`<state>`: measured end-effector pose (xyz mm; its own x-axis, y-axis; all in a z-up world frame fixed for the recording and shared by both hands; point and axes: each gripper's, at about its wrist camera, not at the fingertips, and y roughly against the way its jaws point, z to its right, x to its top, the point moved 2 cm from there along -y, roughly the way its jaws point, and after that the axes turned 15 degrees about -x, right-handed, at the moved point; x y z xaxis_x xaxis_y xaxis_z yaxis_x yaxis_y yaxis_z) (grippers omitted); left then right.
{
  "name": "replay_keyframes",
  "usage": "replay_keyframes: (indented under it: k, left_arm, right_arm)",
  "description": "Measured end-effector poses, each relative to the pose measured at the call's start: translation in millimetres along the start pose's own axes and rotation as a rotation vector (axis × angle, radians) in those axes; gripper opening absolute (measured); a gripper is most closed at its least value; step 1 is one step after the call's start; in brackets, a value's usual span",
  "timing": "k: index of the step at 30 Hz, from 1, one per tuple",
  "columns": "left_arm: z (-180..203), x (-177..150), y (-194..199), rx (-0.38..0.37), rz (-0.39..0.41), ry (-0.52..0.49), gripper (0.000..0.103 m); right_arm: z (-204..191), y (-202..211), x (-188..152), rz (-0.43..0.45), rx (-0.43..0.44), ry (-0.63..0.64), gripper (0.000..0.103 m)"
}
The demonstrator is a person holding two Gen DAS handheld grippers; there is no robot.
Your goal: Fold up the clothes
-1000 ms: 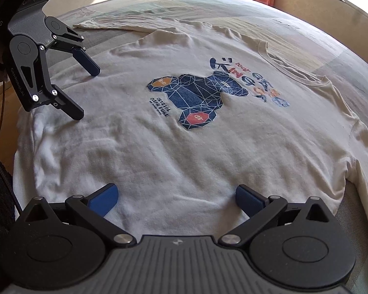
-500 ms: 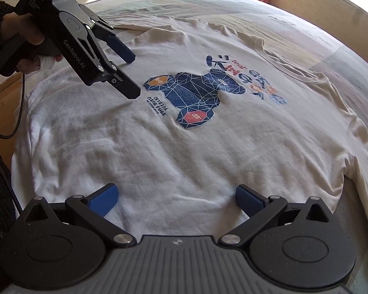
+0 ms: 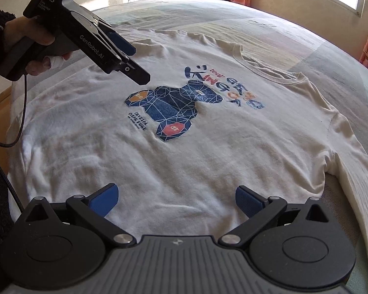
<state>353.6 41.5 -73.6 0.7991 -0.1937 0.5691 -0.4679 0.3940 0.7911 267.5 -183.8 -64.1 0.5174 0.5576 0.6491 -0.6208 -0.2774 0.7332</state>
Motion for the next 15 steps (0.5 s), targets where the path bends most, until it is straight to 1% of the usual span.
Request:
replay_keyframes:
  k: [3,4,5,6,8,9,12,15]
  left_arm:
    - [-9.0,-1.6,-17.4,-0.008,-0.021,0.072,0.097]
    - [-8.8,-3.0,-16.7,-0.005,-0.008,0.072,0.098]
    - [-8.8,-4.7,-14.8,0.002,-0.007,0.079,0.098]
    - [-8.9,-6.4,-13.0,0.008,-0.006,0.086,0.098]
    - [-11.2,-10.9,-7.4,0.018,0.001,0.11,0.098]
    - [-13.1,-13.4,-4.0,0.021,0.006,0.125,0.098]
    - [-17.0,-14.0,4.9,0.026,0.022,0.145,0.098]
    - [-20.0,-3.8,7.7,0.03,0.055,0.138,0.098]
  right_arm:
    - [13.1,-12.4,14.6,-0.001,-0.098,-0.064,0.103]
    - [17.0,-18.7,17.9,-0.01,-0.125,-0.087,0.103]
    - [22.4,-28.4,19.3,-0.037,-0.154,-0.122,0.103]
    - [26.4,-37.5,17.6,-0.083,-0.173,-0.152,0.103]
    - [34.6,-44.6,7.3,-0.126,-0.168,-0.228,0.103]
    - [37.9,-40.9,2.3,-0.115,-0.166,-0.252,0.103]
    - [39.2,-34.9,-9.3,-0.109,-0.179,-0.249,0.103]
    - [37.1,-35.0,-9.2,-0.113,-0.203,-0.274,0.103]
